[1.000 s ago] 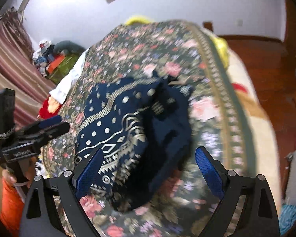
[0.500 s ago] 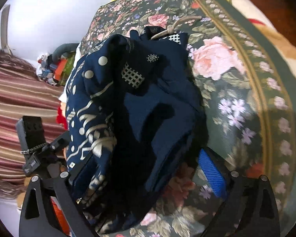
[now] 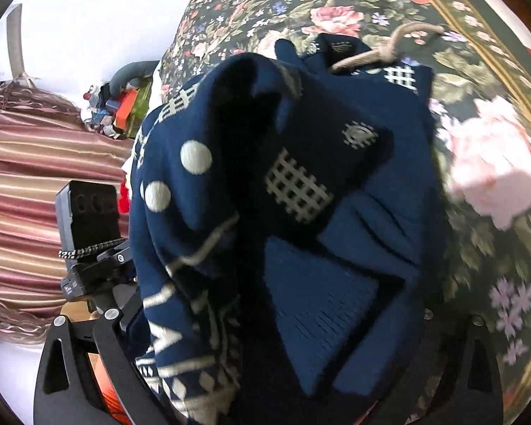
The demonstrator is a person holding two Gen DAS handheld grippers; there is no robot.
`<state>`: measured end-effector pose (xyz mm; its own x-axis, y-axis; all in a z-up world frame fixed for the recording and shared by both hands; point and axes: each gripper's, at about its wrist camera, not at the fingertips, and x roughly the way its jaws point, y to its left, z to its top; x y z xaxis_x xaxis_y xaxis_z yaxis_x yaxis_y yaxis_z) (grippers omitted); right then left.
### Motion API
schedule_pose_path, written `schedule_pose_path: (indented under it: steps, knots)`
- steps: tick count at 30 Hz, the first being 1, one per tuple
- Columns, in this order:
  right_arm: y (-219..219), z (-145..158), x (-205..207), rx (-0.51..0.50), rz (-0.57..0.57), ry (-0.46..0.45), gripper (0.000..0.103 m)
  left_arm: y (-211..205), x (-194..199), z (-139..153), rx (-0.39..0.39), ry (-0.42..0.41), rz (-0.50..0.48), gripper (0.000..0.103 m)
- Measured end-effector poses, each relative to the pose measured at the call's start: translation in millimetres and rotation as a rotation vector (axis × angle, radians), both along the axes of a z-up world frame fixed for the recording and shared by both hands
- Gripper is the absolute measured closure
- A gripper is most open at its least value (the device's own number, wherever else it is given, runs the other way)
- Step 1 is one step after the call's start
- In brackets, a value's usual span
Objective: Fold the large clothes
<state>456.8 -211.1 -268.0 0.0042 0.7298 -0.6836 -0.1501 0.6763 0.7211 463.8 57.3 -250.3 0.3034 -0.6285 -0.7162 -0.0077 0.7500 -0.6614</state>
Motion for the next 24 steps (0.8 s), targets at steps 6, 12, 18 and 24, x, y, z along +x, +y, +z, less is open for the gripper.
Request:
schedule_pose_path:
  steps: [6,12,18,24]
  knots:
    - [12,-2,13,0.019,-0.013,-0.034,0.002,8,9,-15,-0.086,0.032,0.05,0.0]
    - [16,11,6,0.024,0.011,-0.129,0.024,25,-1,-5,-0.099,0.016,0.052,0.011]
    - [29,37,0,0.029,0.04,-0.17,0.046,38,-20,18,-0.069,-0.023,0.056,0.016]
    - [49,69,-12,0.039,0.068,-0.215,0.047,59,-42,58,-0.035,-0.106,0.06,0.017]
